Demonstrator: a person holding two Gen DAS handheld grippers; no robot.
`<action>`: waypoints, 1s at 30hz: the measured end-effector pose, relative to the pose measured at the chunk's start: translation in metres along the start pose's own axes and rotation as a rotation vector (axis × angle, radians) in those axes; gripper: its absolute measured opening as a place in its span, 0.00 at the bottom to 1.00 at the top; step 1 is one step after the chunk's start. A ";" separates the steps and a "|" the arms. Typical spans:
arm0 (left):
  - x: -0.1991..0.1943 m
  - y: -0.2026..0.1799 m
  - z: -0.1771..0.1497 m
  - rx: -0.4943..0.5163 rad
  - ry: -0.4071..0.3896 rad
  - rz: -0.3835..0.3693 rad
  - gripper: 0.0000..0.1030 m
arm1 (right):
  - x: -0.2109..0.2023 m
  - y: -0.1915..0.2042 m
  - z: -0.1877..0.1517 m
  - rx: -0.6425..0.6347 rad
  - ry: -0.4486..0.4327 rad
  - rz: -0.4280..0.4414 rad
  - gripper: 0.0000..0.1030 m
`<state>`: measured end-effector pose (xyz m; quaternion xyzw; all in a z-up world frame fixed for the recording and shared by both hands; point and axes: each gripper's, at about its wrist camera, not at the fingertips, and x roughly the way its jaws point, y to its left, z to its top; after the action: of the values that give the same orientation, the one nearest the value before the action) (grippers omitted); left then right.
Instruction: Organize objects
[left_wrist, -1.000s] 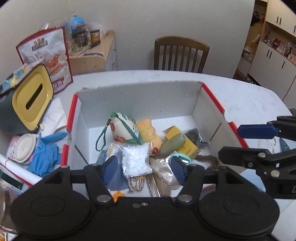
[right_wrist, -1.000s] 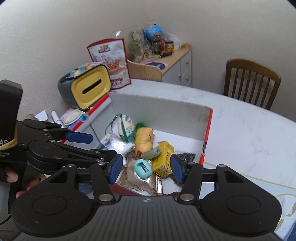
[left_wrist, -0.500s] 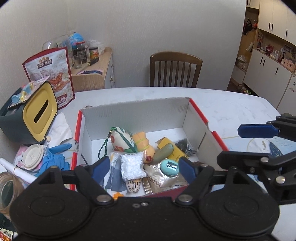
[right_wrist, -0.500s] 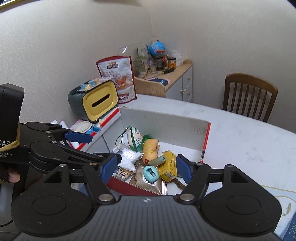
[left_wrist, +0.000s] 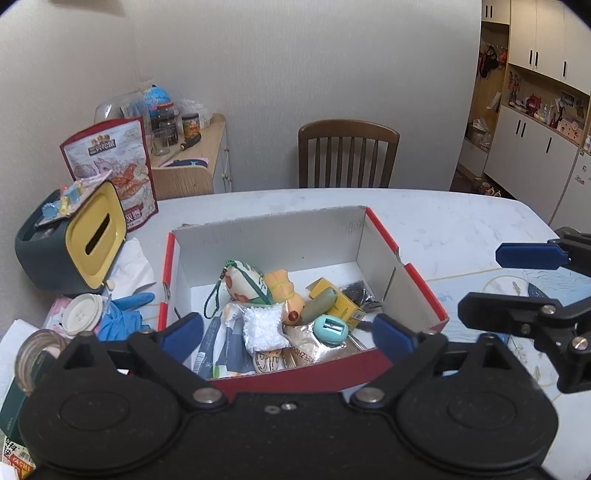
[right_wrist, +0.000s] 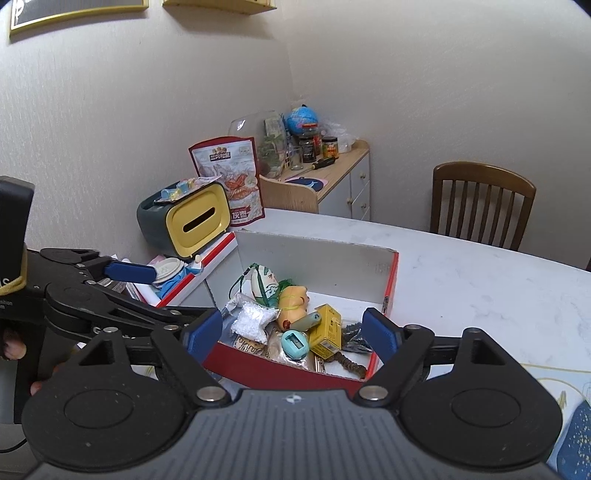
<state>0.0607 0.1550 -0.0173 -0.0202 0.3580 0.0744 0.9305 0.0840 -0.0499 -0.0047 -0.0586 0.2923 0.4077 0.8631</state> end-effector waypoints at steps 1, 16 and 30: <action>-0.002 -0.001 0.000 -0.005 -0.002 0.001 0.99 | -0.002 0.000 -0.001 0.003 -0.001 -0.001 0.81; -0.021 -0.014 -0.006 -0.001 -0.023 -0.012 1.00 | -0.028 -0.004 -0.011 0.021 -0.052 -0.023 1.00; -0.029 -0.016 -0.009 -0.034 -0.031 0.021 1.00 | -0.039 -0.007 -0.024 0.068 -0.054 -0.064 1.00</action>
<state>0.0357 0.1343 -0.0052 -0.0311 0.3426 0.0906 0.9346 0.0586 -0.0890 -0.0042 -0.0275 0.2808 0.3712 0.8846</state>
